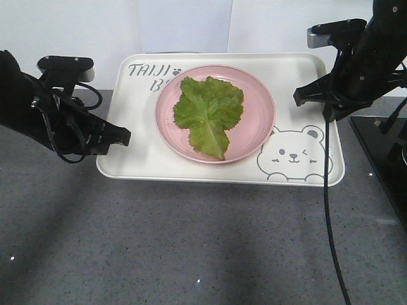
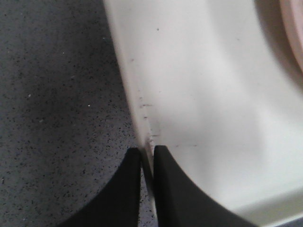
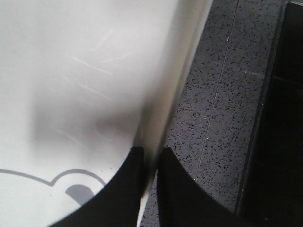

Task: Transfer vegetables to tray and serve
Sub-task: 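Hold the tray with both grippers above the counter while the base settles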

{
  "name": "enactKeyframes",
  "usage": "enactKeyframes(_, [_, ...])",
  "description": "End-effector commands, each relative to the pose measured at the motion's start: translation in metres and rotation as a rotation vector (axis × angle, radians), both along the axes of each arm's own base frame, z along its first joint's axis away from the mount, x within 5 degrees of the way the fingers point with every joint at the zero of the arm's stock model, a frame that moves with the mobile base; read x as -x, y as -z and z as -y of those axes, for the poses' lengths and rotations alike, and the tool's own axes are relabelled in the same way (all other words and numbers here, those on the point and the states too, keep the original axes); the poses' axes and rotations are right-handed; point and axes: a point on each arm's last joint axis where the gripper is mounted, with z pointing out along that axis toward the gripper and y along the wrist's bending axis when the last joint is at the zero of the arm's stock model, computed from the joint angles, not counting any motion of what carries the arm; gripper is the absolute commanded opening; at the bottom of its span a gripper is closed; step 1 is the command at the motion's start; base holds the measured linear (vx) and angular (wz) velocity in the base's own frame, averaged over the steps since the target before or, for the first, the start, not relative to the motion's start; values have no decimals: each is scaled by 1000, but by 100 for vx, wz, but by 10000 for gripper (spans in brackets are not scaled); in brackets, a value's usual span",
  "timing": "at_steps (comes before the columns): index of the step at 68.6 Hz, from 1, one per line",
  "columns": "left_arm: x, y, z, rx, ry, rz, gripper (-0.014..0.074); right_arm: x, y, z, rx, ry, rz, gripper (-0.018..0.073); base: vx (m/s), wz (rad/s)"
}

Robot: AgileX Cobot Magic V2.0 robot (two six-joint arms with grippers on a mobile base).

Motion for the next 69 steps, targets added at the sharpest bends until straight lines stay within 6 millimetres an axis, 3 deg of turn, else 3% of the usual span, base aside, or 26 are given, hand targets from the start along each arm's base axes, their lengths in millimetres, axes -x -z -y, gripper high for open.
enactKeyframes(1, [3, -33, 11, 141, 15, 162, -6, 16, -28, -12, -91, -61, 52, 25, 0, 0])
enactKeyframes(69, [3, -33, 11, 141, 15, 162, -6, 16, -28, -12, -91, -61, 52, 25, 0, 0])
